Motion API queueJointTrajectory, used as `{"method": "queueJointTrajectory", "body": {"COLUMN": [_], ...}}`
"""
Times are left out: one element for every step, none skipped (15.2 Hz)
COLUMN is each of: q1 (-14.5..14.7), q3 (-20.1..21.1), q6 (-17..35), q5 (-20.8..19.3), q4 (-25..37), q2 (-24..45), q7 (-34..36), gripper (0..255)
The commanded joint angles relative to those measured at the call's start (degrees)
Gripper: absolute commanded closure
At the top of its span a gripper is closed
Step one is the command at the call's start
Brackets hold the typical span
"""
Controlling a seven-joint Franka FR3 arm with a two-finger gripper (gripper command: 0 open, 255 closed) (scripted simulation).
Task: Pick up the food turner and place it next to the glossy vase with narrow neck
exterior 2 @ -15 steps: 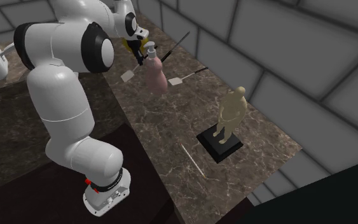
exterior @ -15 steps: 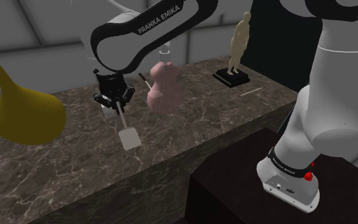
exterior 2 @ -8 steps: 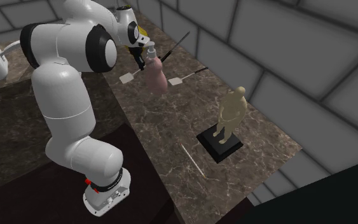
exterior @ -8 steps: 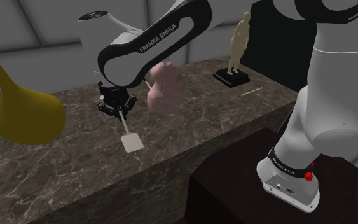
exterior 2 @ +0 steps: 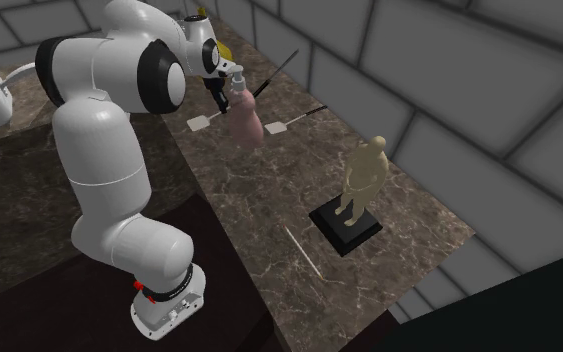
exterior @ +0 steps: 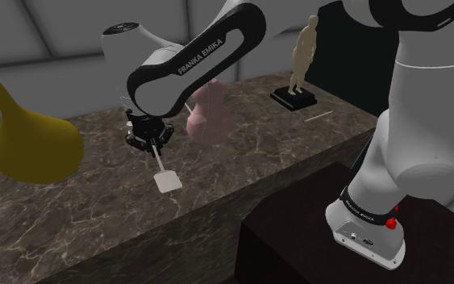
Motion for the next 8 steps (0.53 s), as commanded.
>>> {"method": "queueJointTrajectory", "body": {"q1": [0.0, 0.0, 0.0, 0.0, 0.0, 0.0, 0.0, 0.0], "q3": [0.0, 0.0, 0.0, 0.0, 0.0, 0.0, 0.0, 0.2], "q6": [0.0, 0.0, 0.0, 0.0, 0.0, 0.0, 0.0, -1.6], "q5": [0.0, 0.0, 0.0, 0.0, 0.0, 0.0, 0.0, 0.4], "q4": [0.0, 0.0, 0.0, 0.0, 0.0, 0.0, 0.0, 0.6], "q2": [0.0, 0.0, 0.0, 0.0, 0.0, 0.0, 0.0, -1.0], "q7": [0.0, 0.0, 0.0, 0.0, 0.0, 0.0, 0.0, -0.2], "gripper": [255, 0, 0, 0, 0, 0, 0, 0]}}
